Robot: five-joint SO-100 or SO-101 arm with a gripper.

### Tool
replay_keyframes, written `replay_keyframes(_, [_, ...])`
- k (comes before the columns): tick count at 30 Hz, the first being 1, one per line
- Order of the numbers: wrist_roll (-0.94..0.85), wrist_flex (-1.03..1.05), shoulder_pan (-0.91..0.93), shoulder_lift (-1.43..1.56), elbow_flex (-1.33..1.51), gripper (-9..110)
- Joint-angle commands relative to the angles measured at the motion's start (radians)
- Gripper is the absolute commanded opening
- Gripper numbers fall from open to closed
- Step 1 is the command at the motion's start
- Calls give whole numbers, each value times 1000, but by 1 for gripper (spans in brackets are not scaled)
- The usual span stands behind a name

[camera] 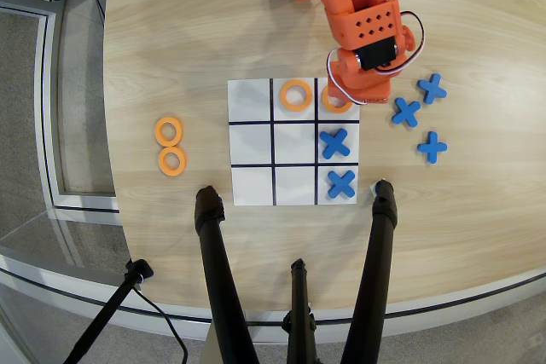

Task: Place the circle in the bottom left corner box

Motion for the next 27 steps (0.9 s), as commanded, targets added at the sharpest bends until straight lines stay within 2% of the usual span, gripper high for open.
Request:
replay_keyframes(1, [-9,40,8,63,-23,16])
replay_keyframes(5, [-14,173,2,199,-112,24])
replay_keyframes(10, [-87,420,9,482,-250,24])
replay_keyframes(13, [-124,565,9,701,-239,24])
replay_keyframes(19, [-196,732,32,1201,86,24])
replay_keyframes(23, [-313,788,121,1477,387,23])
replay_keyframes(27, [-367,747,229,1566,600,10])
